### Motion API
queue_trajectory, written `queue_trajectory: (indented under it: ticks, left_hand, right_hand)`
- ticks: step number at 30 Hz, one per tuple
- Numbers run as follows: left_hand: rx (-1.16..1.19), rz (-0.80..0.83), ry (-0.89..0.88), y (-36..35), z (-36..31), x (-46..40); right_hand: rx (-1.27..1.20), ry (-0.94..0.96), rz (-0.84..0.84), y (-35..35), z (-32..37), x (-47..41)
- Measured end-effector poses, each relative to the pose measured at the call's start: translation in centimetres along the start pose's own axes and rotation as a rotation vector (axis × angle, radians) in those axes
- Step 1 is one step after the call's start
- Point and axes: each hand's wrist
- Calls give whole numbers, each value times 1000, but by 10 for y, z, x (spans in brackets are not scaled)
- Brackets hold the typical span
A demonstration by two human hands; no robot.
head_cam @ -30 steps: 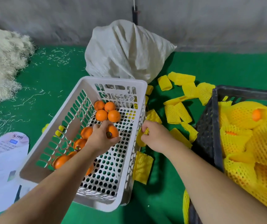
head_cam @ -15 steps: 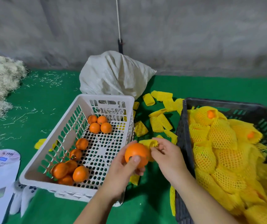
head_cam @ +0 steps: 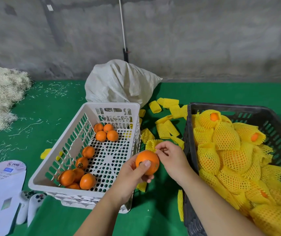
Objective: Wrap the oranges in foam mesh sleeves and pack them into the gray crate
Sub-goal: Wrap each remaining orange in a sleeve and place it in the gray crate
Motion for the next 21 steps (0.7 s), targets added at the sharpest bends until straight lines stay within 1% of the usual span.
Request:
queue_trajectory:
  ticks: [3, 5, 9, 13, 16, 18, 21]
  left_hand:
    - [-75, -62, -65, -3, 4, -2]
    - [-64, -91, -91, -5, 4, -2]
    - [49, -95, -70, -1, 1, -2]
    - [110, -38, -78, 2, 0, -1]
    - [229, -86, -86, 0, -4, -3]
    - [304, -117, -107, 0, -8, -5]
    - [340, -92, -101, 5, -11, -6]
  right_hand:
    - [-6, 32, -42, 0, -2, 1]
    - [-29, 56, -25, -1, -2, 1]
    - [-68, 96, 32, -4, 1, 3]
    - [-55, 182, 18, -3, 6, 7]
    - [6, 282, -40, -4, 9, 12]
    - [44, 342, -46, -6, 10, 15]
    - [43, 365, 50, -12, 9, 18]
Point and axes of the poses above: each hand's wrist, its own x-axis away from the middle knuckle, its own y-axis out of the back of the hand, z = x × y, and after that the axes turned 13 degrees about x, right-handed
